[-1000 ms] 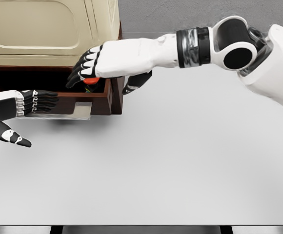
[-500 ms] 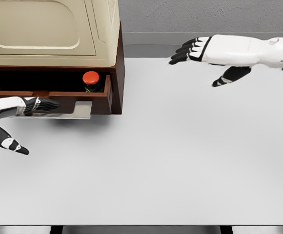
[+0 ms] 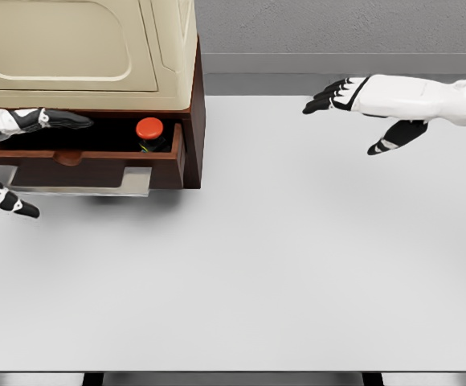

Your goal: Open the cabinet drawer with left arm, and place a switch into the drawer with right arm

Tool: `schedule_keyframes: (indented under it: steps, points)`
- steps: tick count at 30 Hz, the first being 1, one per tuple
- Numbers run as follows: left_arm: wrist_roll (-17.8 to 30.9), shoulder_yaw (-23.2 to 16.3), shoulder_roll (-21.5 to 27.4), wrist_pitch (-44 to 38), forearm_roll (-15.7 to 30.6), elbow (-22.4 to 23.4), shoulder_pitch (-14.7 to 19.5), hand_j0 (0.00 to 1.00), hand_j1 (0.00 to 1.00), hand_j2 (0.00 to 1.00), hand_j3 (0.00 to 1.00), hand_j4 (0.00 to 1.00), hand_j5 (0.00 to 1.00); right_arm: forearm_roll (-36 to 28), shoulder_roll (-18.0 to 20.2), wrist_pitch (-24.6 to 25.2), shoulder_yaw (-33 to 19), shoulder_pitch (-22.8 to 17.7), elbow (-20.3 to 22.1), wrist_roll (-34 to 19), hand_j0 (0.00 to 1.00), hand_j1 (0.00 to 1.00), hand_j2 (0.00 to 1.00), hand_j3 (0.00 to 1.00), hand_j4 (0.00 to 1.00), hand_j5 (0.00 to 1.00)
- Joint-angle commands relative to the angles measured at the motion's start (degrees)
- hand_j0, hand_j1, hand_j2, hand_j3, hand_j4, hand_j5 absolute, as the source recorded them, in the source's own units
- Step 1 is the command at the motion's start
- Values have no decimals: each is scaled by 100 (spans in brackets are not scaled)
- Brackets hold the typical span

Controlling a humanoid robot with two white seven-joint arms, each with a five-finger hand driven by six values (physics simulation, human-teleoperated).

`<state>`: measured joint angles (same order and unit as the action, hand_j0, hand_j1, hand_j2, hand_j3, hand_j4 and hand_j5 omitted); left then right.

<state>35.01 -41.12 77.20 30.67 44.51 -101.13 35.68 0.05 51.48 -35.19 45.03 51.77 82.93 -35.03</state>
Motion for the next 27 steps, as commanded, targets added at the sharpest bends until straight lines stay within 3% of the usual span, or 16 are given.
schedule_keyframes:
  steps: [1, 6, 9, 15, 18, 27]
  points:
    - [-1, 87, -3, 433, 31, 5, 0, 100, 100, 100, 100, 100, 100, -40, 29, 19, 6, -9, -5, 3, 100, 100, 100, 100, 100, 100]
    - [-1, 201, 507, 433, 295, 5, -316, 100, 100, 100, 100, 100, 100, -49, 134, 19, 15, -220, -22, 3, 100, 100, 100, 100, 100, 100]
    - [-1, 201, 595, 433, 400, 5, -325, 100, 100, 100, 100, 100, 100, -40, 126, 19, -29, -220, -453, 3, 100, 100, 100, 100, 100, 100]
    - [-1, 157, -179, 433, 356, -3, -325, 100, 100, 100, 100, 100, 100, -40, 126, 19, -38, -246, -506, 3, 100, 100, 100, 100, 100, 100]
    - [-1, 157, -407, 433, 330, -3, -413, 100, 100, 100, 100, 100, 100, -40, 29, 19, -46, -246, -919, 3, 100, 100, 100, 100, 100, 100]
    - [-1, 157, -1049, 433, 110, -3, -281, 100, 100, 100, 100, 100, 100, -31, -147, 19, -38, -290, -972, 3, 100, 100, 100, 100, 100, 100]
